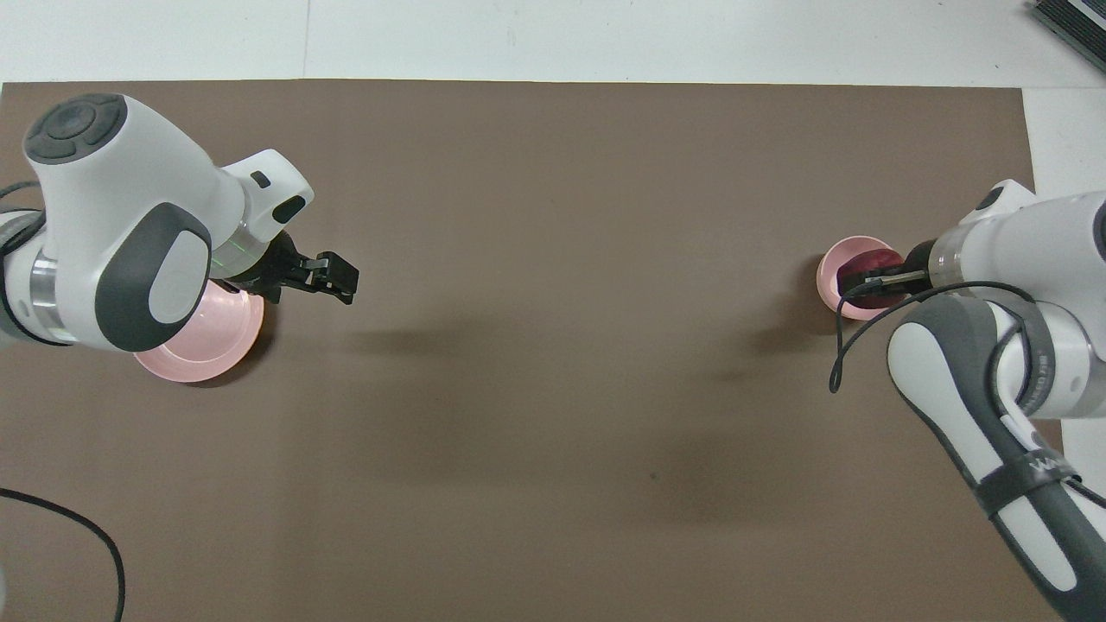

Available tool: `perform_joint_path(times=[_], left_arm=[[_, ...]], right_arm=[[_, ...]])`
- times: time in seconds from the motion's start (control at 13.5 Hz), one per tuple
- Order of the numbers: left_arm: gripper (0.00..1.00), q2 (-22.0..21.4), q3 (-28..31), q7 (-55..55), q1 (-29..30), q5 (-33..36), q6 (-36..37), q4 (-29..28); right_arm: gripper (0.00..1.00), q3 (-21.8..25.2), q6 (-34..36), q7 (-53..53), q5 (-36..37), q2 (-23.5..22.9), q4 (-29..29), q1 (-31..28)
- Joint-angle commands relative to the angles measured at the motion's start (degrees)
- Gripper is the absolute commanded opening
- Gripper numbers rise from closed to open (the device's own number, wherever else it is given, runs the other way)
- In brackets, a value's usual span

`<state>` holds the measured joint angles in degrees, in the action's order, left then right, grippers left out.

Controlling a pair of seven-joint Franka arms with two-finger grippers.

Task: Move apple from plate to bowl
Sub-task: 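Carry the apple to the pink bowl while the left gripper withdraws, then lower the apple into the bowl and open the right gripper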

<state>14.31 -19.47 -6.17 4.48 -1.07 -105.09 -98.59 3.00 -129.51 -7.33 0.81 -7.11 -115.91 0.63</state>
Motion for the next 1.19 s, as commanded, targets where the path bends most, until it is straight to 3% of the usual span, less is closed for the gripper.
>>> perform_joint_path(times=[0.0,0.3,0.44,0.74,0.96,1.11], left_arm=[[1.0,-2.87,-0.57,3.8,0.44,6.24,-0.29,0.59],[1.0,-8.76,0.31,5.02,0.35,6.43,5.66,2.69],[1.0,-8.77,0.48,5.47,0.44,6.25,12.51,7.78],[1.0,-9.56,0.66,5.82,1.49,5.81,19.21,11.12],[1.0,-10.69,0.49,5.21,4.46,0.91,21.25,12.28],[1.0,-11.05,0.57,5.12,5.1,0.19,21.16,12.28]], right_arm=[[0.0,-0.19,-1.98,0.65,3.58,-3.16,2.44,-0.81],[0.0,-0.1,-3.38,0.74,4.2,-5.8,3.59,-2.03],[0.0,-0.1,-3.3,0.82,4.2,-5.89,3.5,-2.04],[0.0,-0.28,-3.12,1.43,4.11,-6.69,3.06,-1.86],[0.0,-0.28,-3.12,2.93,3.94,-7.74,2.88,-1.77],[0.14,-0.28,-3.03,3.63,3.94,-7.74,2.88,-1.6]])
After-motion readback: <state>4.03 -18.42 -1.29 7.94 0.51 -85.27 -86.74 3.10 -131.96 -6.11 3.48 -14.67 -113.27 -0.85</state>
